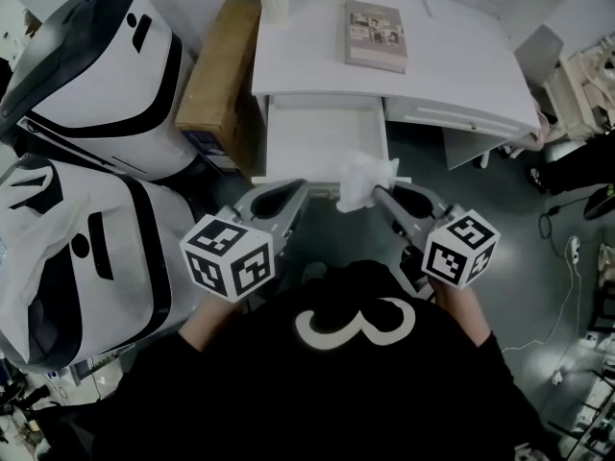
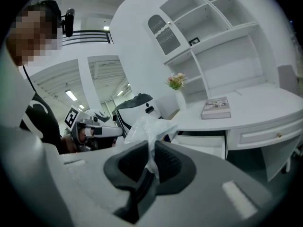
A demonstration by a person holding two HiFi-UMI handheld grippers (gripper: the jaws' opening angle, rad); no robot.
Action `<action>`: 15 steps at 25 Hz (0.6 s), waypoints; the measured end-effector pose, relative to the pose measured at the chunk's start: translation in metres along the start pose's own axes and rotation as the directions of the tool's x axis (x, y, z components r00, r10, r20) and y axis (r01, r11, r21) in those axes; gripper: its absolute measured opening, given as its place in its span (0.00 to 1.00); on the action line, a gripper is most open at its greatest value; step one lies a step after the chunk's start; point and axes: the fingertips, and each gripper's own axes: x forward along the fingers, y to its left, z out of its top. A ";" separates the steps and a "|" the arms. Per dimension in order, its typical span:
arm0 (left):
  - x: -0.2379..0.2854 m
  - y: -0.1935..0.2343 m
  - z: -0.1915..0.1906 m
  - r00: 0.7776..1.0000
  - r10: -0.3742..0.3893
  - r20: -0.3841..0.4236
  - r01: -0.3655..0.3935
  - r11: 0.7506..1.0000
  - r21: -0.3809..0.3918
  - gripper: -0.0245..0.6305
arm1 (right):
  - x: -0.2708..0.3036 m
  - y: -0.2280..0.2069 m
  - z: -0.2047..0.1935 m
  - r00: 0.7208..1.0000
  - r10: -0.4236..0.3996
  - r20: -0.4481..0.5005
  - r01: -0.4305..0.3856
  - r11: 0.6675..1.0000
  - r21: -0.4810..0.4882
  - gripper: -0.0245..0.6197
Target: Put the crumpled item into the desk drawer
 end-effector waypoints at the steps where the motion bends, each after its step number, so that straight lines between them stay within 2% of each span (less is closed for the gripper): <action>1: 0.001 0.001 -0.001 1.000 -0.003 -0.004 0.003 1.000 -0.002 0.05 | 0.002 -0.002 -0.002 1.000 -0.014 -0.012 0.014 1.000 -0.011 0.10; 8: 0.007 0.019 0.007 1.000 0.000 -0.017 0.000 1.000 0.005 0.05 | 0.024 -0.019 0.002 0.999 -0.036 -0.033 0.036 0.999 -0.021 0.10; 15: 0.026 0.048 0.016 0.998 0.046 -0.043 -0.046 0.999 0.001 0.05 | 0.061 -0.043 0.010 0.998 0.002 -0.060 -0.001 1.000 0.014 0.10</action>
